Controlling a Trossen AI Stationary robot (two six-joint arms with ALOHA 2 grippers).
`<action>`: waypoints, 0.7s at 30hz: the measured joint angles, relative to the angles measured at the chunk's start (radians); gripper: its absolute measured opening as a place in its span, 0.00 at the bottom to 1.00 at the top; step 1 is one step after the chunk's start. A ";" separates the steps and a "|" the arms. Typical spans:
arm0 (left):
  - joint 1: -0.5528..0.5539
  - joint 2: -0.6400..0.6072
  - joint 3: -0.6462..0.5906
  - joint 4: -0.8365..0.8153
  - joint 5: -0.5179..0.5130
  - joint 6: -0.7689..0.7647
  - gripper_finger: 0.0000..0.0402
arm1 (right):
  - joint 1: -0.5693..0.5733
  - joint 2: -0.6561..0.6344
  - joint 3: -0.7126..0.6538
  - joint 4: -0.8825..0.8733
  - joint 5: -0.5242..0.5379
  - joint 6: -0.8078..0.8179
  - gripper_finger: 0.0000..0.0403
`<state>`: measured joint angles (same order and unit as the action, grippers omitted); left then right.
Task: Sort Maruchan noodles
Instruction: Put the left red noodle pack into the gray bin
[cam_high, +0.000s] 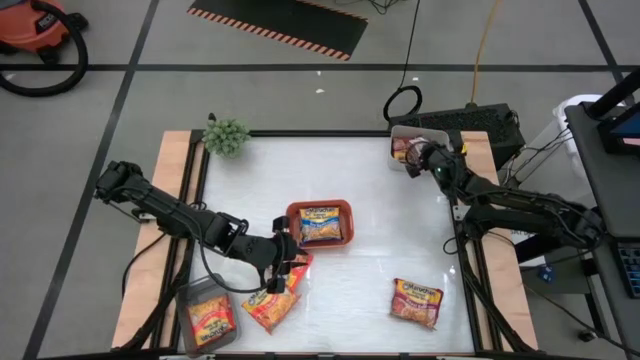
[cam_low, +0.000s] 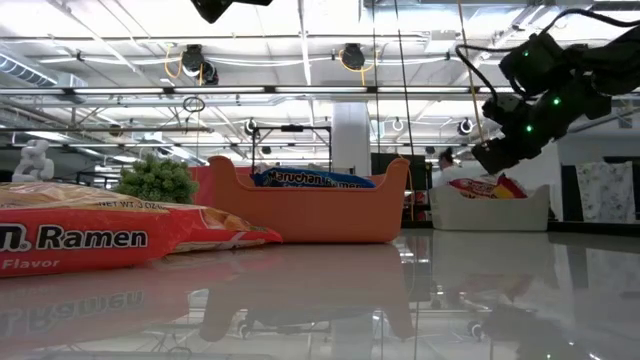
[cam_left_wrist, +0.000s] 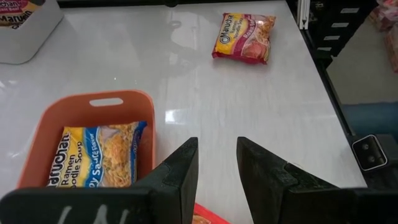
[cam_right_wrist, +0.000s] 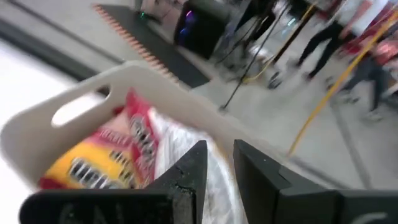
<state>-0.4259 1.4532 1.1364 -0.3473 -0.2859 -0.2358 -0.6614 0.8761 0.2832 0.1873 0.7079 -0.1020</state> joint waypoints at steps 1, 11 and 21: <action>0.000 0.000 0.000 0.000 0.000 -0.002 0.29 | -0.009 0.000 0.000 -0.024 -0.028 0.025 0.19; 0.000 0.000 0.000 0.000 0.000 -0.013 0.29 | -0.089 0.009 0.000 -0.053 -0.299 0.154 0.19; 0.000 0.000 0.000 0.000 0.000 -0.003 0.29 | -0.079 -0.015 0.002 0.144 -0.367 0.195 0.19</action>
<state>-0.4259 1.4532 1.1362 -0.3473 -0.2859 -0.2389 -0.7401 0.8610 0.2848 0.3318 0.3405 0.0929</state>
